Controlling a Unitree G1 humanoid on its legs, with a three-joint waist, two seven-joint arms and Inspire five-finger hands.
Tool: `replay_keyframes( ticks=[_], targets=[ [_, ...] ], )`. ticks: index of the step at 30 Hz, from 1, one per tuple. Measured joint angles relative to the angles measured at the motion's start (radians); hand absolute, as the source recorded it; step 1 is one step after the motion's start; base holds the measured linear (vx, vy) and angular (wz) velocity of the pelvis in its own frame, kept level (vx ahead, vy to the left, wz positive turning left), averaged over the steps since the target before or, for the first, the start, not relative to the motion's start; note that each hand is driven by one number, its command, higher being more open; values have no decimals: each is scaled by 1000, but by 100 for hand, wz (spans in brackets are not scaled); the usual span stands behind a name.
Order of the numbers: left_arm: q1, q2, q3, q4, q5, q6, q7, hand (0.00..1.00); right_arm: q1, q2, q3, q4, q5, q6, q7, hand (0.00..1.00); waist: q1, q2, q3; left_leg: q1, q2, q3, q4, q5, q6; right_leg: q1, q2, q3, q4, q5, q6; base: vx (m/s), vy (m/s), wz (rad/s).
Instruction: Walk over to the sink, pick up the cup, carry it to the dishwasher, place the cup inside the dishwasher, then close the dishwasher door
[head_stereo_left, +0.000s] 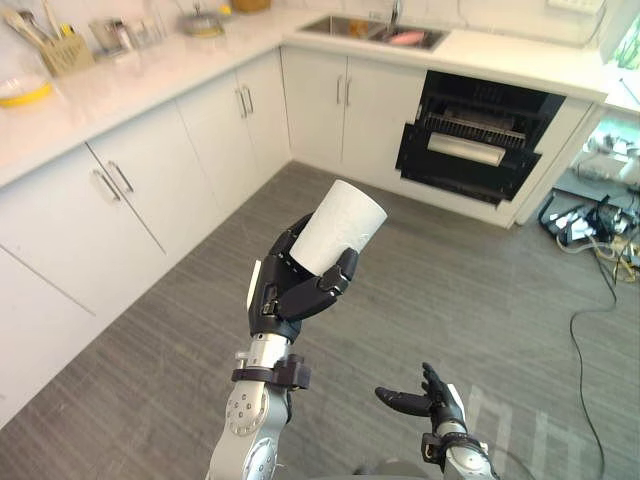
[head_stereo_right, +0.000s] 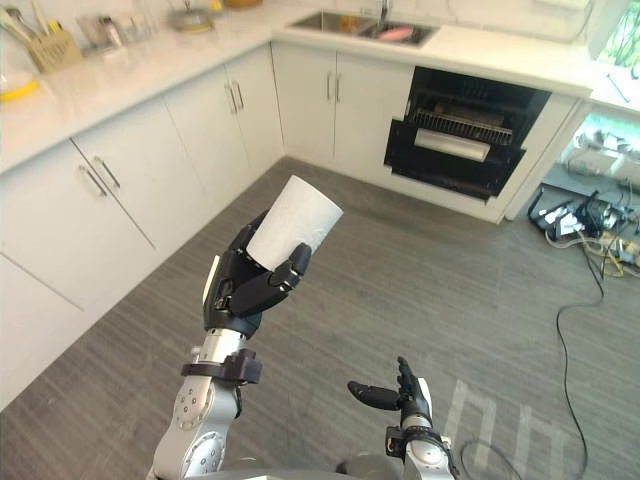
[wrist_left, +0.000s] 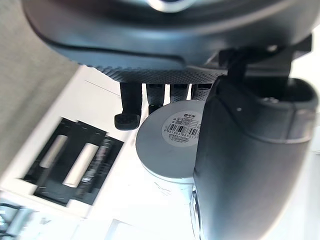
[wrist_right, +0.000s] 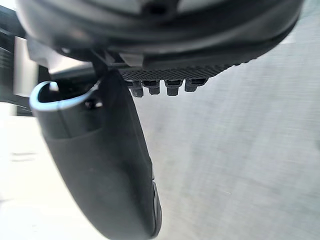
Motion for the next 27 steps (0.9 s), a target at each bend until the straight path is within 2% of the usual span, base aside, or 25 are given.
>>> replay_keyframes(
  ticks=[2,3,4,5,6,7,8,9,10,11,12,13,14,15,17,18,20,23,24,25,26,27],
  targets=[
    [-2,-1,17,-8,-6,-8,-8,0,-20,-9,0,26,0,-1,-1,100,15,-3,1,-64,-23,-4,-144,-6,10,23,-18,18,-33,-7,6,242,114,-18],
    [-2,2,29,-6,-8,-9,-9,0,-30,-12,0,55,0,-1,-1,100,18,-11,6,-87,-63,-9,-278,6,8,42,-45,23,-51,-8,32,282,174,-8],
    [-2,3,34,-4,-8,-9,-8,0,-36,-16,0,79,0,0,-2,100,18,-16,9,-100,-98,-12,-390,41,3,60,-70,24,-68,-10,54,294,184,-2],
    [-2,2,38,-2,-8,-9,-8,0,-41,-26,1,109,0,4,-2,100,17,-13,7,-111,-139,-25,-528,117,-2,79,-93,26,-84,-16,82,332,221,-3],
    [-2,-1,40,-2,-8,-10,-8,0,-45,-36,1,133,-1,5,-2,100,20,-4,4,-110,-156,-37,-629,197,-3,91,-99,32,-95,-26,105,282,211,-16],
    [0,-2,43,-2,-8,-12,-8,0,-45,-37,2,145,-1,8,-2,100,26,0,3,-104,-155,-38,-635,272,2,101,-101,46,-97,-36,121,398,315,-29],
    [-3,6,52,-3,-8,-12,-7,0,-51,-19,3,158,-1,14,0,100,27,-13,2,-107,-168,-27,-581,279,35,123,-126,56,-102,-52,145,418,333,-31],
    [-5,6,63,-6,-8,-12,-7,0,-52,-8,4,157,-2,13,2,100,22,-29,-3,-138,-177,-15,-504,204,50,124,-153,67,-96,-62,160,517,407,-28],
    [-5,6,66,-7,-8,-12,-6,0,-54,-6,4,157,-2,13,2,100,23,-34,-2,-145,-179,-1,-473,169,57,118,-163,80,-79,-68,169,416,329,-33],
    [2,9,65,-6,-8,-9,0,0,-57,-7,2,157,-7,13,2,100,25,-36,0,-137,-187,20,-442,119,73,82,-185,110,12,-75,178,408,357,-36],
    [5,23,60,-6,-8,-6,3,0,-57,-6,2,157,-25,14,2,100,21,-38,0,-106,-207,33,-442,87,85,11,-213,136,195,-78,185,324,298,-23],
    [4,35,56,-6,-8,-4,3,0,-57,-4,2,157,-31,14,3,100,15,-43,3,-82,-221,35,-450,76,93,-32,-228,153,310,-70,195,502,371,1],
    [2,60,45,-6,-7,-3,5,0,-56,5,4,158,-35,16,7,100,5,-56,8,-20,-250,43,-475,57,104,-103,-247,182,523,-70,199,506,282,12],
    [4,72,34,-7,-5,-3,6,0,-56,15,4,156,-44,16,10,100,-2,-57,8,47,-266,46,-514,43,110,-165,-241,186,668,-75,190,505,237,5],
    [5,77,23,-16,-3,-4,6,0,-56,35,6,136,-50,16,14,100,-3,-54,7,121,-270,50,-573,37,109,-243,-212,176,745,-90,164,348,106,-6],
    [3,77,6,-35,-3,-6,6,0,-52,57,7,99,-65,15,20,100,-5,-56,6,176,-270,49,-625,33,103,-321,-177,151,737,-101,146,358,70,-6],
    [0,77,-18,-47,-4,-9,5,0,-49,68,7,68,-66,14,22,100,-6,-56,7,224,-268,46,-662,26,93,-386,-155,109,683,-109,132,366,29,0],
    [-4,75,-55,-47,-5,-10,4,0,-45,71,7,52,-66,13,23,100,-21,-53,7,311,-254,27,-713,2,52,-445,-129,10,440,-92,105,470,-44,21],
    [-5,74,-60,-47,-5,-11,3,0,-46,71,7,52,-66,14,23,100,-27,-57,5,341,-248,22,-730,-11,30,-461,-122,-17,337,-49,82,469,-118,28],
    [-5,74,-61,-44,-5,-11,3,0,-43,71,7,52,-67,14,23,100,-31,-69,-3,367,-249,19,-733,-28,2,-460,-121,-30,233,26,65,496,-142,26],
    [-4,73,-61,-40,-5,-12,4,0,-39,70,7,53,-68,14,22,100,-34,-75,-6,384,-250,15,-732,-40,-17,-455,-123,-32,216,102,45,558,-189,25],
    [-4,61,-69,-17,-5,-11,2,0,-29,56,7,54,-68,18,20,100,-32,-52,-13,420,-228,2,-728,-54,-37,-437,-112,-44,254,131,21,467,-173,21]
  ],
)
